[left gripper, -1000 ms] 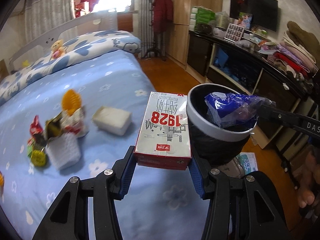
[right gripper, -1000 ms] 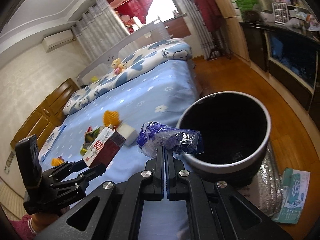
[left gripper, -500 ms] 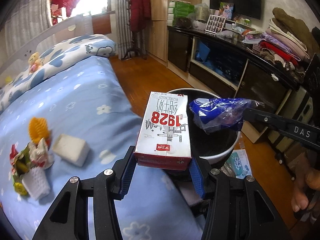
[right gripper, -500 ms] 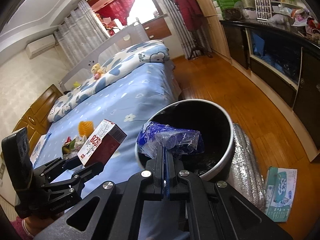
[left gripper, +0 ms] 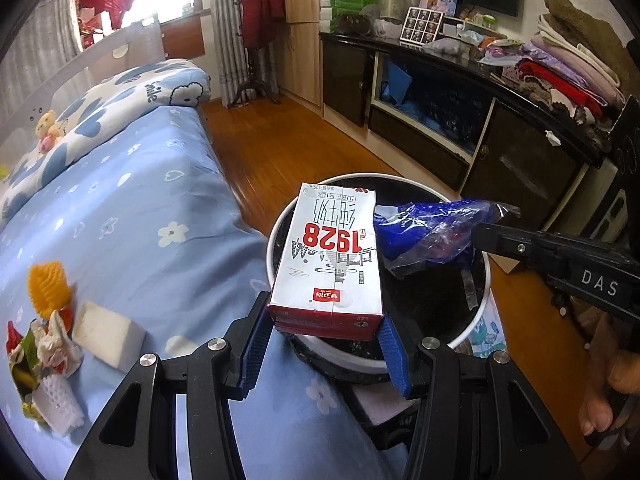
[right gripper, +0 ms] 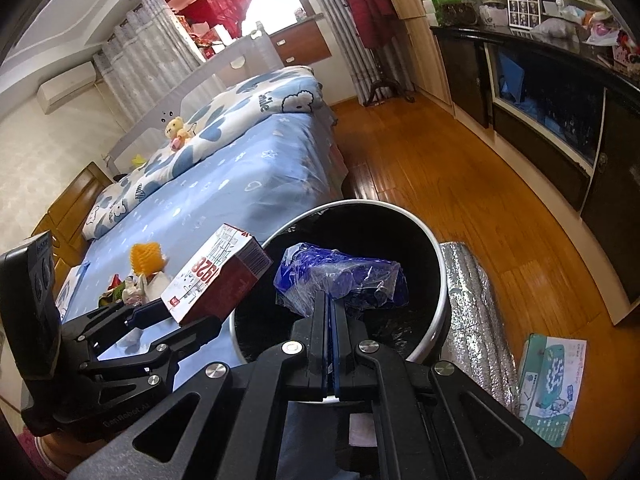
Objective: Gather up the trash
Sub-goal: 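Carry carton and blue wrapper over the bin and open both tools, then move both open tools back toward the trash pile on the bed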
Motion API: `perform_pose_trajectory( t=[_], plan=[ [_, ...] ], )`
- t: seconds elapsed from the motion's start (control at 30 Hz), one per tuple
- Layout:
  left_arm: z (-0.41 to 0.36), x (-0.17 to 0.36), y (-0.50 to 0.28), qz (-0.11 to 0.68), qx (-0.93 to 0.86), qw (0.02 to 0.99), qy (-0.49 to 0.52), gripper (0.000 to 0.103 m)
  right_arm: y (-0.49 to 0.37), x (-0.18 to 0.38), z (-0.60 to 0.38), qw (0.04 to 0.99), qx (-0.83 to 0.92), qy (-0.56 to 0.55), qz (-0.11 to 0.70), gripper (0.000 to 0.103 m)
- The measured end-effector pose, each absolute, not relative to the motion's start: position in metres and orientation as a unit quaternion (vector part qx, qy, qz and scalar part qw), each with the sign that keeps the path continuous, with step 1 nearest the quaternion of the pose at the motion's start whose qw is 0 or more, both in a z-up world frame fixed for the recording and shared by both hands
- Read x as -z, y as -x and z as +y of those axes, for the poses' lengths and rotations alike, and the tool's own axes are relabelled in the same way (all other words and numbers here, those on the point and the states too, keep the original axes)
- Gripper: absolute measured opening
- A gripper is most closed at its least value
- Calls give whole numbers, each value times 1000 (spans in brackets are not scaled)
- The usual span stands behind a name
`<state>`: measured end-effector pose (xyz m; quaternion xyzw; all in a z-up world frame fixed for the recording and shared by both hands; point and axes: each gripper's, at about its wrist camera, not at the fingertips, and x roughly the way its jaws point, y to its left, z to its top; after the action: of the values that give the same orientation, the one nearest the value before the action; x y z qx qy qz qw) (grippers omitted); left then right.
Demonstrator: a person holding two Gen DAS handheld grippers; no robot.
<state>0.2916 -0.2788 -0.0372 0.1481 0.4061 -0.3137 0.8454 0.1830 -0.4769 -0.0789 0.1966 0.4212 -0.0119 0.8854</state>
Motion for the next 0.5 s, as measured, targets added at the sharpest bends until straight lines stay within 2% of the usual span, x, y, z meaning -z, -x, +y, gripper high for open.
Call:
perform_pose_trajectory(
  t=[0.07, 0.1, 0.17, 0.23, 0.37, 0.47, 0.5],
  plan=[
    [-284, 40, -296, 410, 313, 843, -151, 50, -186, 82, -481, 883, 11, -200, 425, 1],
    [-286, 40, -297, 411, 313, 843, -151, 50, -188, 84, -482, 881, 9, -203, 427, 6],
    [-289, 40, -297, 412, 315, 842, -150, 53, -191, 86, -485, 878, 8, -208, 431, 7],
    [-291, 40, -298, 411, 311, 844, -149, 63, -194, 88, -488, 874, 8, -215, 435, 7],
    [-288, 40, -295, 409, 309, 847, -143, 64, -193, 88, -493, 872, 15, -222, 436, 11],
    [-277, 39, -289, 408, 303, 851, -134, 67, -189, 86, -492, 873, 17, -226, 432, 20],
    [-272, 39, -288, 408, 301, 852, -128, 68, -187, 84, -492, 874, 17, -226, 430, 27]
  ],
)
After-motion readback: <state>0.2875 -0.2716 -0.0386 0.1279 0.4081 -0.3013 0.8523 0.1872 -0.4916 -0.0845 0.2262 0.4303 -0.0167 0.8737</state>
